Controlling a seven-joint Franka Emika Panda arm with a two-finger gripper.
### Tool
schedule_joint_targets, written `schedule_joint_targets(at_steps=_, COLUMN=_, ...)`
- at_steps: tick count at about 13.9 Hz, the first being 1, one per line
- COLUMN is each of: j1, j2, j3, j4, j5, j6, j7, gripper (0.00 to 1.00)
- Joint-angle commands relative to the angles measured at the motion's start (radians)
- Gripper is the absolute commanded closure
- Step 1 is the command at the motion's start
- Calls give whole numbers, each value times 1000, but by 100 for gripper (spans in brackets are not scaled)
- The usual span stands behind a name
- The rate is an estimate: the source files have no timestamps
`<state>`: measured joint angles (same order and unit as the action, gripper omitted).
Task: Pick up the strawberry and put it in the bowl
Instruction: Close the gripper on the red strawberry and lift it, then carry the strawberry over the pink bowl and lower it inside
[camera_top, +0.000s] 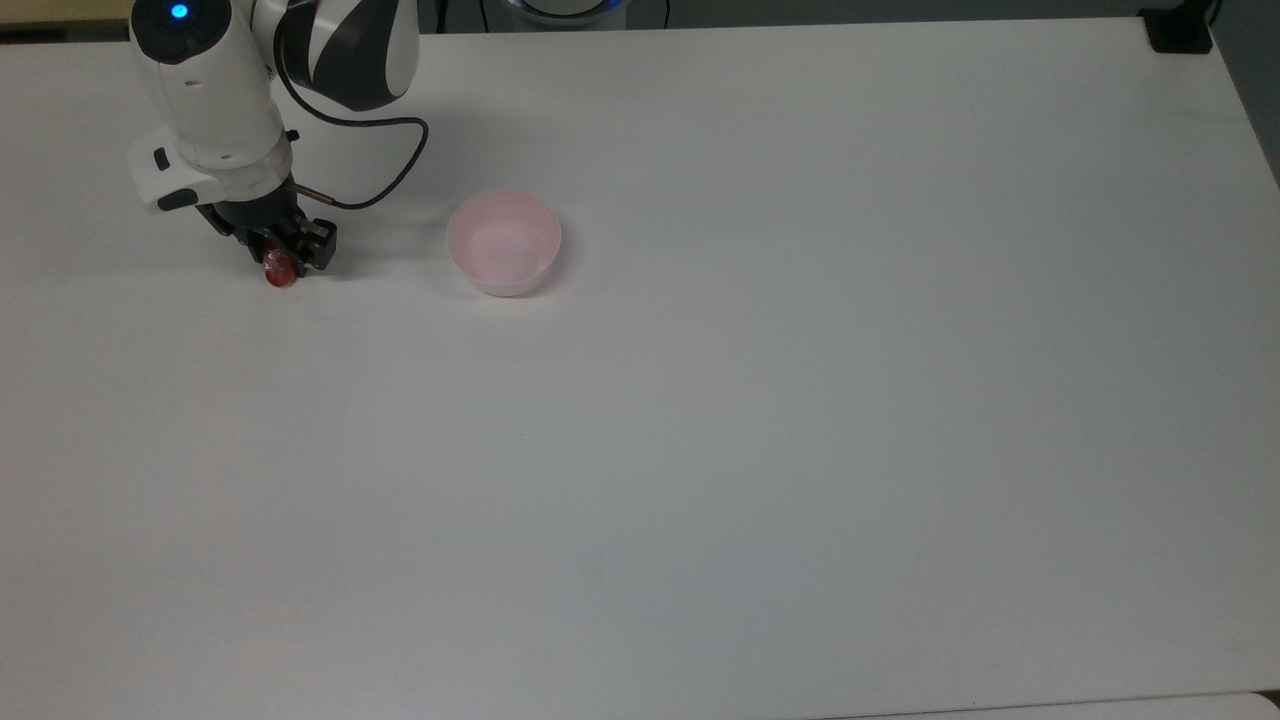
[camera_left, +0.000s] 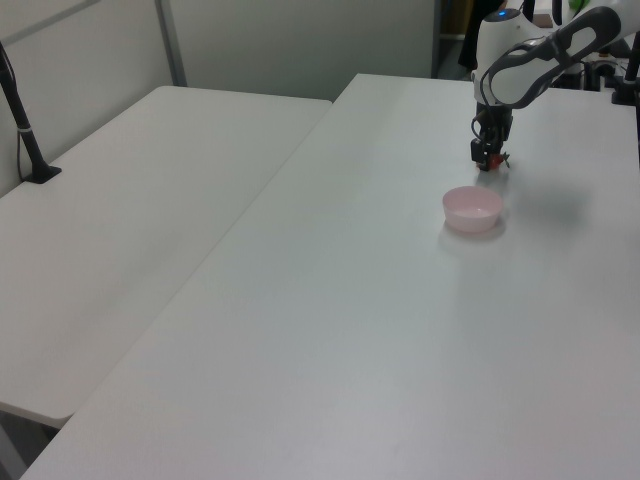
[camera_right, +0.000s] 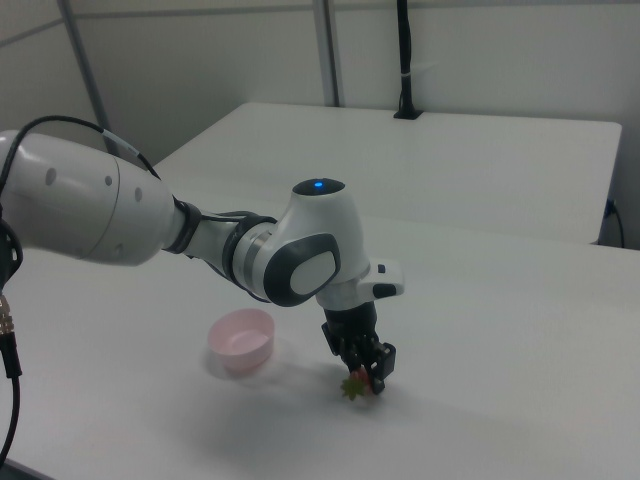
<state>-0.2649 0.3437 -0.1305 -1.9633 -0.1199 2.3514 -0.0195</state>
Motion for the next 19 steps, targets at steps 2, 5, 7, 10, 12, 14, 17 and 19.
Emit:
schedule_joint_targets(at_steps=2, j1=16, j2=-61, j3=15, j4=4, j5=35, j6=-27, j7=4, gripper=53)
schedule_joint_targets(at_steps=5, j1=42, j2=-113, j3=66, j4=15, j5=48, j6=-115, j7=6, gripper=53)
schedule_joint_targets(at_steps=7, j1=61, j2=-152, j3=124, j4=20, j5=48, j6=-209, j7=6, gripper=53)
schedule_joint_targets(at_steps=10, j1=81, j2=-180, j3=213, j4=21, j5=48, j6=-306, j7=41, gripper=53)
schedule_joint_targets(at_steps=12, j1=87, j2=-173, j3=268, j4=20, j5=43, j6=-313, j7=116, gripper=53)
schedule_joint_targets(at_steps=14, j1=98, j2=-173, j3=291, j4=15, j5=43, j6=-336, j7=141, gripper=53)
schedule_joint_targets(at_steps=17, j1=115, j2=-137, j3=293, j4=14, j5=33, j6=-351, j7=176, gripper=53)
schedule_joint_targets(at_steps=19, j1=115, j2=-124, j3=293, j4=11, j5=26, j6=-353, j7=188, gripper=53)
